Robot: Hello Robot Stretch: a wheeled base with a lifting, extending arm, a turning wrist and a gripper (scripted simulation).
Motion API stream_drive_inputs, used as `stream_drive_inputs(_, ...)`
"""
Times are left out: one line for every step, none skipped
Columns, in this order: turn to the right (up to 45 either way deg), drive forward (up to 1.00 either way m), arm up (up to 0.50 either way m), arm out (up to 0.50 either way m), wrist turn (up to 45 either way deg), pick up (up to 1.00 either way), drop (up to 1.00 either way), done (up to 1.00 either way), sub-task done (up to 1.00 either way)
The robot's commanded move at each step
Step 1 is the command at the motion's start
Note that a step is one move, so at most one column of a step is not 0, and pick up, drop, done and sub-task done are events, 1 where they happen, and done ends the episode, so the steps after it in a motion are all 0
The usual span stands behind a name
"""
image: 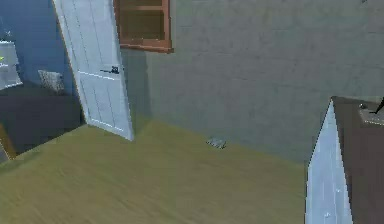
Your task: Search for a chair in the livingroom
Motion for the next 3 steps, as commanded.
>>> stream_drive_inputs(-45.0, 0.0, 0.0, 0.0, 0.0, 0.0, 0.0, 0.0, 0.0)
stream_drive_inputs(-45.0, 0.0, 0.0, 0.0, 0.0, 0.0, 0.0, 0.0, 0.0)
stream_drive_inputs(-45.0, 0.0, 0.0, 0.0, 0.0, 0.0, 0.0, 0.0, 0.0)
